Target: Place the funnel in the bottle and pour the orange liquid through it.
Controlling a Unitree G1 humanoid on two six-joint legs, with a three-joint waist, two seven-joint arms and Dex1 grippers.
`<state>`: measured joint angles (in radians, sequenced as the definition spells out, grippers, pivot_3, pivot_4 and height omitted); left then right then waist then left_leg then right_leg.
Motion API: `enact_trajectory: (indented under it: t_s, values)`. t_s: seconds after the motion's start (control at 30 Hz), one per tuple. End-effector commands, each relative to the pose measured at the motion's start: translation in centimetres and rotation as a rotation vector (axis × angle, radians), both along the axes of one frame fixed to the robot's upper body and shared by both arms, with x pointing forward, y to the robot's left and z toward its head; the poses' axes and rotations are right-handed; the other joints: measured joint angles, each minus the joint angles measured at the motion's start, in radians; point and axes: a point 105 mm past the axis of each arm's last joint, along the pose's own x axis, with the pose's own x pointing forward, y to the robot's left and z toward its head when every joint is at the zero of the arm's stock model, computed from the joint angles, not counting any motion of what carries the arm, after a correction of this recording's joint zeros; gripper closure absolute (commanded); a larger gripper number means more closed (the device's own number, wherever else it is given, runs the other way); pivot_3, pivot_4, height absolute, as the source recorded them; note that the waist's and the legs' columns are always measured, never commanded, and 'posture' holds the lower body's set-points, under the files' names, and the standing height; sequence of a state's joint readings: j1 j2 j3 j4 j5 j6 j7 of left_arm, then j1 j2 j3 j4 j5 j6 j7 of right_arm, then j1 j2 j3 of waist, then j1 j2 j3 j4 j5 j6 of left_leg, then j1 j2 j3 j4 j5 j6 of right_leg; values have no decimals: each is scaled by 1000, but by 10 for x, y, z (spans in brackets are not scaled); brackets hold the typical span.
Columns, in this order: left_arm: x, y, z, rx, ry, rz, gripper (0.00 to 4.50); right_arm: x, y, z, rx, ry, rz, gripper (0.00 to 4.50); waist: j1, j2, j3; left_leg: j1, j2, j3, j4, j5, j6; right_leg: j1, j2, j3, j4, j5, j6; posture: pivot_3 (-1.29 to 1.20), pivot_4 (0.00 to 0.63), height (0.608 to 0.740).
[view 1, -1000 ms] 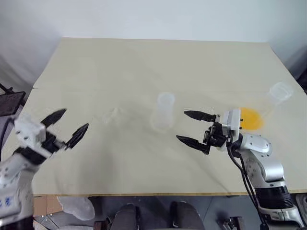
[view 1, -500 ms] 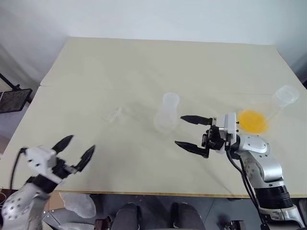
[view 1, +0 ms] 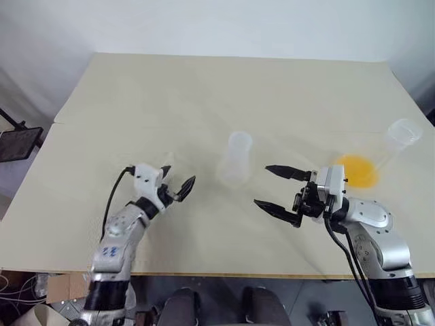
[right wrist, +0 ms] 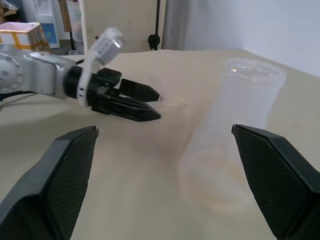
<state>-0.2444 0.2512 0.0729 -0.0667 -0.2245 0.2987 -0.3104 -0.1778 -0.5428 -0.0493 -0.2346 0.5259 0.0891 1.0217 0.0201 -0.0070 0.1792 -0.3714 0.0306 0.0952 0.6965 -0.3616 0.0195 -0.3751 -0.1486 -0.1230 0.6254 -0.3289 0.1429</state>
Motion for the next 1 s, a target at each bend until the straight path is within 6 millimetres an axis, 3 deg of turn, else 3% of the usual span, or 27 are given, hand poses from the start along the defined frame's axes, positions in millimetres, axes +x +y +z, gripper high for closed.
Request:
enact_trajectory:
  t_s: [0.03,0.13,0.23,0.67,0.93,1.0]
  values:
    - [6,8,2,12,-24,51,27,-4,-2,8,5,-42,-19,0,1,0,0,0,0,0,0,0,0,0,0,0,0,0,0,0,150,740]
    - [13,12,2,16,-21,68,27,-5,-2,7,9,-38,-28,0,4,0,0,0,0,0,1,0,0,0,0,0,0,0,0,0,150,740]
    - [18,19,3,23,-23,90,600,-5,-2,6,13,-36,-32,0,4,0,0,0,0,0,2,0,0,1,0,0,0,0,0,0,150,740]
    - [20,46,8,52,-40,127,4477,-5,1,3,26,-31,-37,0,5,0,0,0,0,-1,1,0,0,1,0,0,0,0,0,0,150,740]
    - [6,73,47,135,-164,-26,4477,-7,-3,3,25,-38,-60,0,-2,0,0,0,1,0,1,0,0,0,0,0,0,0,0,0,150,740]
    - [-4,76,60,231,-175,-147,4477,-7,-6,4,26,-42,-76,0,-2,0,0,0,1,0,1,0,-1,0,0,0,0,0,0,0,150,740]
